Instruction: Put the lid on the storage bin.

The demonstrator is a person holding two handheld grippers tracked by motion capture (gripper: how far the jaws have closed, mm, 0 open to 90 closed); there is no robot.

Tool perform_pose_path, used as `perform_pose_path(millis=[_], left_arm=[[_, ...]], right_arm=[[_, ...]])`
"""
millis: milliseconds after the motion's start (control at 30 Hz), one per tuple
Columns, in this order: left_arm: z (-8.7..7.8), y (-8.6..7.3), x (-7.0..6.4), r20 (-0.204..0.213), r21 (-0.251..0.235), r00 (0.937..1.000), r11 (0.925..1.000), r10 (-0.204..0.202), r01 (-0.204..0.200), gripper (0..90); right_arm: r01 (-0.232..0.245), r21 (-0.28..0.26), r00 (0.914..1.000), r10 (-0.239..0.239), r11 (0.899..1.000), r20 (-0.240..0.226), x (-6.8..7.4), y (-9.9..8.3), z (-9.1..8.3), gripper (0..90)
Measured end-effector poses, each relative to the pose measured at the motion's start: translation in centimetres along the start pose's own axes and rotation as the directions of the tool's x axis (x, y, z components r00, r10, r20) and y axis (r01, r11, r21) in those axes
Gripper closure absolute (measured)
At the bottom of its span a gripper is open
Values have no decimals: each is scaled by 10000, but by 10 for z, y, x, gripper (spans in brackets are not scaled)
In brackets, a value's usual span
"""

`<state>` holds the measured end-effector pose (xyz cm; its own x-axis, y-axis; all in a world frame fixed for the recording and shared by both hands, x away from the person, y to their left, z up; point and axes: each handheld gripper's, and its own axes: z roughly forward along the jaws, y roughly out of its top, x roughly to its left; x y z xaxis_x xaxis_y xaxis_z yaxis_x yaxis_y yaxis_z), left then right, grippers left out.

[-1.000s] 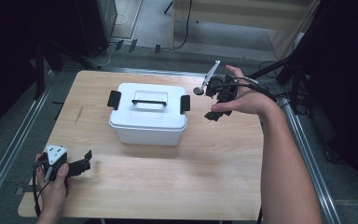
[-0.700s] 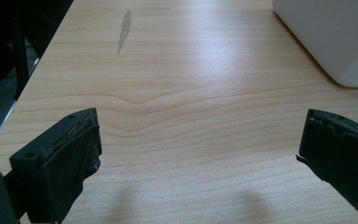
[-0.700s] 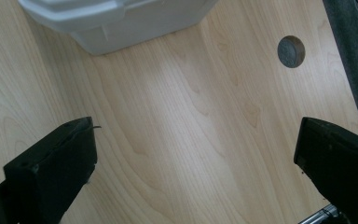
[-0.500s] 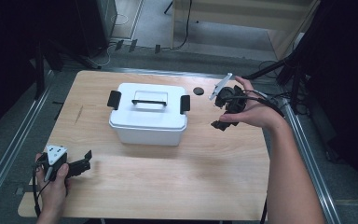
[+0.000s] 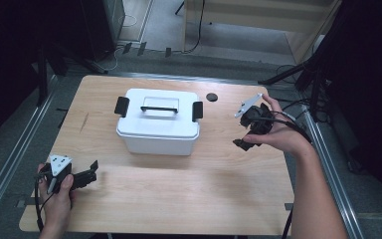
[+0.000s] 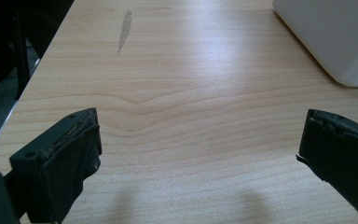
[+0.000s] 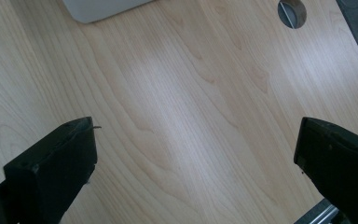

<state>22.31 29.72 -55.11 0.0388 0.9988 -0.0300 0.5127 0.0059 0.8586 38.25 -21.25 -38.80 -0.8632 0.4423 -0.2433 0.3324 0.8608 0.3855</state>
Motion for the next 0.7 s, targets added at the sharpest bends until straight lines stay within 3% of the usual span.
perform_pose_path(millis=[700], left_arm=[[0, 0, 0, -26, 5, 10000, 10000, 25, -25, 0]], right_arm=[[-880, -619, 9952, 904, 9942, 375, 40, -56, 9, 0]])
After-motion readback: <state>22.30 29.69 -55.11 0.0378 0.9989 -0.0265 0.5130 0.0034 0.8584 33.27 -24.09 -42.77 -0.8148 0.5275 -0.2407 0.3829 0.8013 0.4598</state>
